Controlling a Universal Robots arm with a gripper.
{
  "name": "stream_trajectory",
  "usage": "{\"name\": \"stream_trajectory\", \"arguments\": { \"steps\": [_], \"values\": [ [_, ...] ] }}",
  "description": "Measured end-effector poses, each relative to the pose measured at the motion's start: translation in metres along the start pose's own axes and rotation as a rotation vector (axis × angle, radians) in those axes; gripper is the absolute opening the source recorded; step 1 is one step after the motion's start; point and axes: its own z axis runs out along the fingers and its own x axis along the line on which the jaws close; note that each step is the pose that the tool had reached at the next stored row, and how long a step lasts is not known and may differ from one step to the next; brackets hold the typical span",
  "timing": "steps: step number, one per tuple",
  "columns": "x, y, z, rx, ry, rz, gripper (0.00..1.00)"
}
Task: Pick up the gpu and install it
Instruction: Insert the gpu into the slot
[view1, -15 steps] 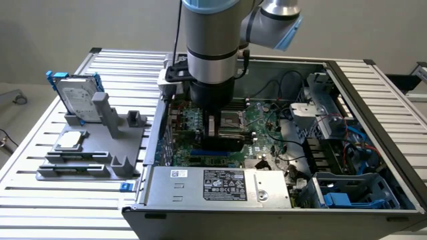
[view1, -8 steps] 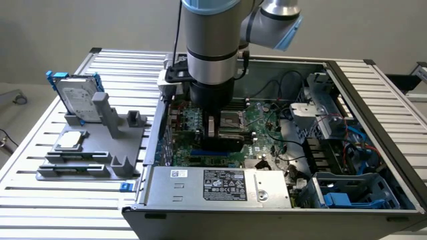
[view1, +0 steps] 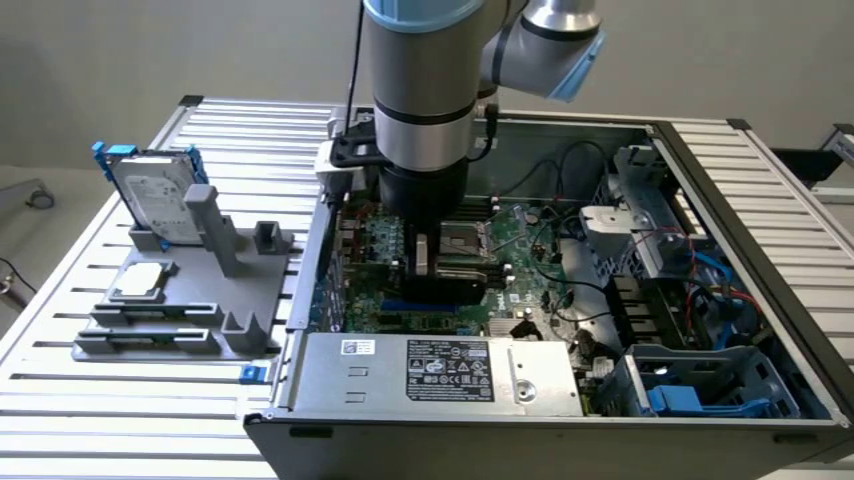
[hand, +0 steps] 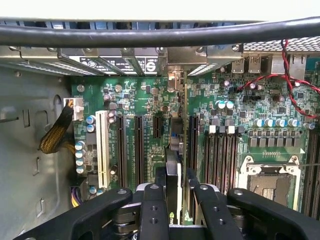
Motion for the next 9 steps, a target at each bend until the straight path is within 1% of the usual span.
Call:
{"name": "stream_trajectory", "arguments": {
  "steps": [4,9],
  "values": [
    [0.0000,0.0001,0.0007,-0.0022,0.0000,0.000,0.26],
    [0.0004,0.0001,0.0017,-0.0024,-0.0001,0.000,0.26]
  ]
}}
